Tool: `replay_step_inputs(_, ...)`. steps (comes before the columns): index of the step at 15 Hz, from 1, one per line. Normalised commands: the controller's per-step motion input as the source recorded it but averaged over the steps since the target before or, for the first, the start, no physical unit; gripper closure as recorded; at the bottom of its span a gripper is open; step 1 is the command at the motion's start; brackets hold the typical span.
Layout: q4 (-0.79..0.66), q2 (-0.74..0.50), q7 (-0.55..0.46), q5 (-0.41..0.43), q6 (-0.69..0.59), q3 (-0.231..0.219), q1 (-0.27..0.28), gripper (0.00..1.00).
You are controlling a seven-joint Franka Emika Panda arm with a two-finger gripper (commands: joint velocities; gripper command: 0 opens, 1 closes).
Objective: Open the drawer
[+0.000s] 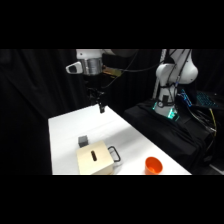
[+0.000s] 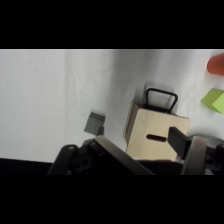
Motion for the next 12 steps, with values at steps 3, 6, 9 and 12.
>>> replay_step_inputs(3,-0.06,-0.03,0.13,-0.019,0.06,0.039,-0.021,0.0)
replay_step_inputs(6,-0.19,-0.08,0.25,-0.003,0.18,0.042,-0.005,0.0)
replay_step_inputs(9,-0.27,-0.06,0.24,0.036,0.34,0.055,0.011,0.0)
replay_step_inputs(12,-0.3,-0.04,0.2,0.076,0.46,0.062,0.025,0.0)
